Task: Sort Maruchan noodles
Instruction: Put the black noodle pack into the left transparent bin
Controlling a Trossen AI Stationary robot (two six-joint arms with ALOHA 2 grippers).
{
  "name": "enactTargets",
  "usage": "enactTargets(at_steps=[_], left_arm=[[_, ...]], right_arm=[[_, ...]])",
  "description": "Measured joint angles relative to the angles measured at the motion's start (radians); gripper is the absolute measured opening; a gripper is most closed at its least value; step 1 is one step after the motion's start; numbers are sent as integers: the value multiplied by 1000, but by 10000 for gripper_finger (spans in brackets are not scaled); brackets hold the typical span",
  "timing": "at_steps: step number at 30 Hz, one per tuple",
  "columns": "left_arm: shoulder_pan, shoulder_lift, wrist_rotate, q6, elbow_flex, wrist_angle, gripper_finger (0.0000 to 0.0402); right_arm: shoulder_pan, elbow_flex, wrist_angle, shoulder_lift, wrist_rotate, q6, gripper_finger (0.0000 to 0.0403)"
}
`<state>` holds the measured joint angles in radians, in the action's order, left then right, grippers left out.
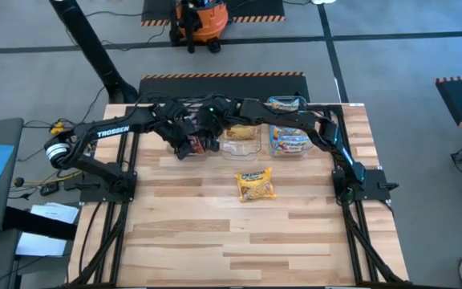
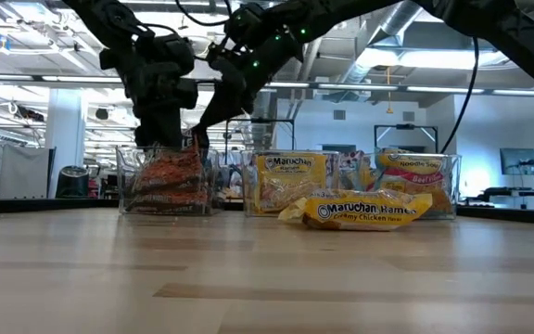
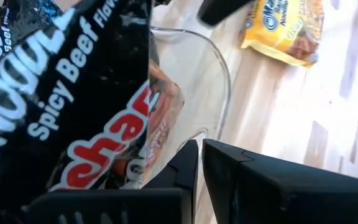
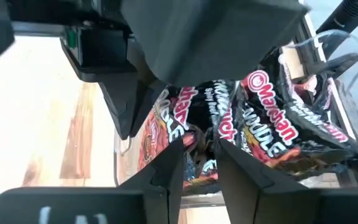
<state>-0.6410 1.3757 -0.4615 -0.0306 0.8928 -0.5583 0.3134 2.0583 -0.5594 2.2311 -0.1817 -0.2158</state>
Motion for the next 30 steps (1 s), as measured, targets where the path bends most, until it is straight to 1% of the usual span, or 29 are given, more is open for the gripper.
enactTargets(at_steps=[4, 7, 9, 15, 19, 24, 30], left_arm=[[1, -44, -2, -4, 0, -12, 11], [1, -88, 17, -8, 0, -13, 11], [1, -121, 43, -9, 0, -14, 11], [1, -180, 166, -16, 0, -9, 11], [1, -180, 180, -18, 0, -1, 11], [2, -141, 156, -16, 0, -7, 11], [2, -94, 172, -7, 0, -2, 11]], right_arm=[[1, 51, -69, 0, 0, 1, 124], [1, 94, -113, 0, 0, 0, 127], [1, 118, -131, 0, 0, 0, 128], [-2, 223, -240, 0, 0, 0, 128], [-12, 297, -308, 0, 0, 0, 128], [-28, 294, -295, -16, 0, 0, 128], [-36, 294, -302, -19, 0, -1, 128]])
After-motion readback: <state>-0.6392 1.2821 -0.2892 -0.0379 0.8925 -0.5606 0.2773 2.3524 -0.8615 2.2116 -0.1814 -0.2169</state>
